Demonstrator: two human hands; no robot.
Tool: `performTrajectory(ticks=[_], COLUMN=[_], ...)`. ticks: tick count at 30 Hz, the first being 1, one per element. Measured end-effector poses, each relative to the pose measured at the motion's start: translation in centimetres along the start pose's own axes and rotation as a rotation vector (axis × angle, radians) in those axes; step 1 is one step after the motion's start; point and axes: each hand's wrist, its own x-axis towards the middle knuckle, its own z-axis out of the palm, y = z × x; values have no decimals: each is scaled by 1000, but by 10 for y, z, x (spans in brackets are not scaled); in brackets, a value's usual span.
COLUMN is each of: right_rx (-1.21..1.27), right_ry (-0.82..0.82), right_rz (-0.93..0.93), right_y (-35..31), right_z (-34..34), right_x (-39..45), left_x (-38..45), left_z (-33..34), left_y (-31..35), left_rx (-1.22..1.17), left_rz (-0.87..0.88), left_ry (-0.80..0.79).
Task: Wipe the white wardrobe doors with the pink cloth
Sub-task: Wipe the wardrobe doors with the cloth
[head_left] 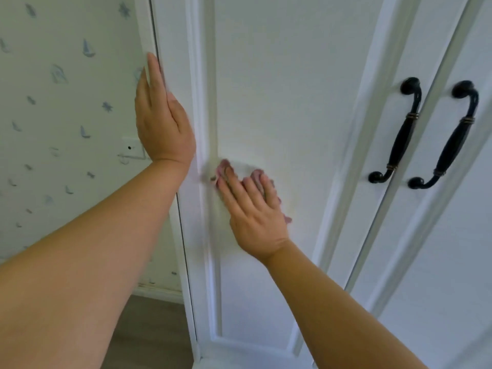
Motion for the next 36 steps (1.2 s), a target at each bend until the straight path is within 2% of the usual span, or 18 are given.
performTrajectory(ticks=[3,5,7,13,16,18,22,24,26,30,32,34,36], right_rx=[-30,-6,3,-13,32,89,93,124,141,196,180,155,169], right_ry=[-261,-280,-154,254,311,175,-400,-545,-441,132,304,334,248], right_rz=[-156,-136,-40,233,268,168,-161,-211,-192,109,228,285,238], right_y=[6,25,47,93,74,52,7,4,16,46,51,40,22], right_z=[3,-10,-30,-59,-39,-17,12,13,9,-9,-13,-8,4], right_x=[-63,-73,-52,50,31,-15,-132,-158,-149,-66,-26,-12,-30], left_x=[1,0,-3,-32,-53,-71,-89,-90,-91,-115,-132,-145,-154], left_z=[-4,-7,-7,-10,-12,-13,-19,-19,-16,-20,-26,-33,-36], left_y=[2,0,1,15,15,12,5,4,5,-1,-6,-14,-18], left_rx=[8,51,92,113,82,91,81,68,56,46,32,57,65], left_rz=[-27,5,19,-114,-167,-189,-186,-178,-181,-199,-208,-199,-194], left_ry=[-55,-86,-99,-103,-125,-147,-201,-195,-173,-166,-194,-214,-226])
